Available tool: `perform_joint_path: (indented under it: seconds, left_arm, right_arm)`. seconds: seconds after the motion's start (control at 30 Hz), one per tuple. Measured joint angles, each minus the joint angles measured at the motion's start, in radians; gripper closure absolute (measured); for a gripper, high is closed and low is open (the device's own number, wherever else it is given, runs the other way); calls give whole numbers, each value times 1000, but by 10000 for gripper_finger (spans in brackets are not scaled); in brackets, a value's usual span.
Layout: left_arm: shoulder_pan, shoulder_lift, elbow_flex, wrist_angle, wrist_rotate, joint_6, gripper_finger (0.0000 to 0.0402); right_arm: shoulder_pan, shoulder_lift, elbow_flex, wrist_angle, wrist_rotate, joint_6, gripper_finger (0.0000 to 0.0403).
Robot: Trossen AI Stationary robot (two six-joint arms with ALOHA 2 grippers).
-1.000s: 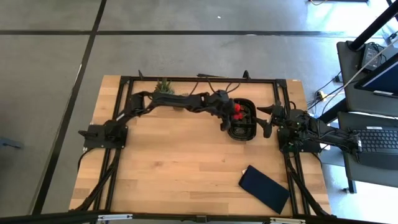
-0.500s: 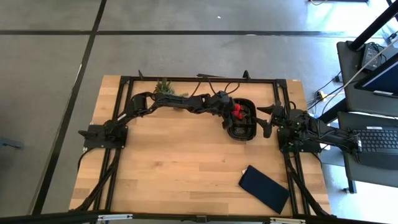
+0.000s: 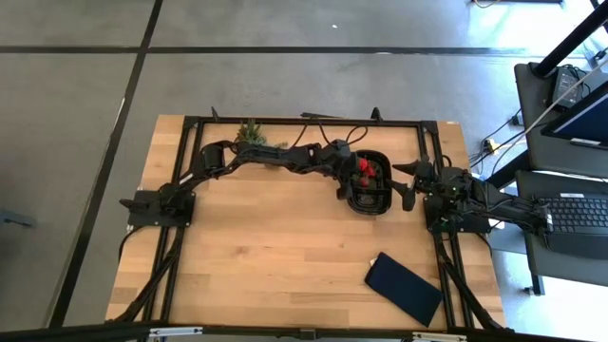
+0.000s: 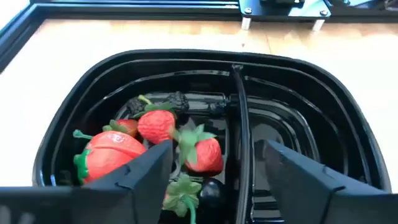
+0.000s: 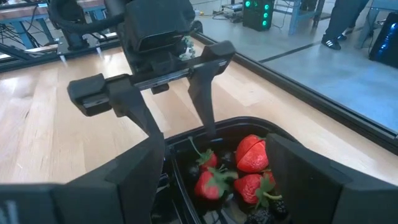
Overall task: Pick and placing Produce into tupperware
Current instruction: Put the brown kiwi into the black bin
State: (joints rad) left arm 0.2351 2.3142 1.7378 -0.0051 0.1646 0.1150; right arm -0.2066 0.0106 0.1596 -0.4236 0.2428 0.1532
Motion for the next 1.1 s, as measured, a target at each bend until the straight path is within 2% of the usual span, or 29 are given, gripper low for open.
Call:
perform_joint_path:
  seconds: [0.23, 0.4, 0.6, 0.73, 0.8, 0.87, 0.93, 1.0, 1.1]
  left_arm:
    - [0, 0, 83, -137, -14, 50, 80]
    - [2, 0, 197, -291, -32, 56, 47]
    - [38, -14, 379, -639, -60, 116, 41]
    - [71, -44, 500, -905, -65, 189, 44]
    - [89, -61, 560, -1094, -64, 222, 46]
    - [103, -74, 613, -1196, -63, 262, 47]
    - [118, -102, 616, -1313, -63, 297, 48]
    - [136, -127, 599, -1359, -49, 332, 48]
    - [167, -152, 589, -1489, 33, 371, 48]
  right_arm:
    - [0, 0, 0, 0, 0, 3, 121]
    - [0, 0, 0, 0, 0, 3, 121]
    - [0, 0, 0, 0, 0, 4, 121]
    - [0, 0, 0, -7, 0, 2, 121]
    - [0, 0, 0, -7, 0, 0, 121]
    - [0, 0, 0, -15, -1, 1, 121]
    - [0, 2, 0, -14, -6, 3, 121]
    - [1, 4, 0, -15, -7, 7, 121]
    - [1, 4, 0, -15, -13, 7, 121]
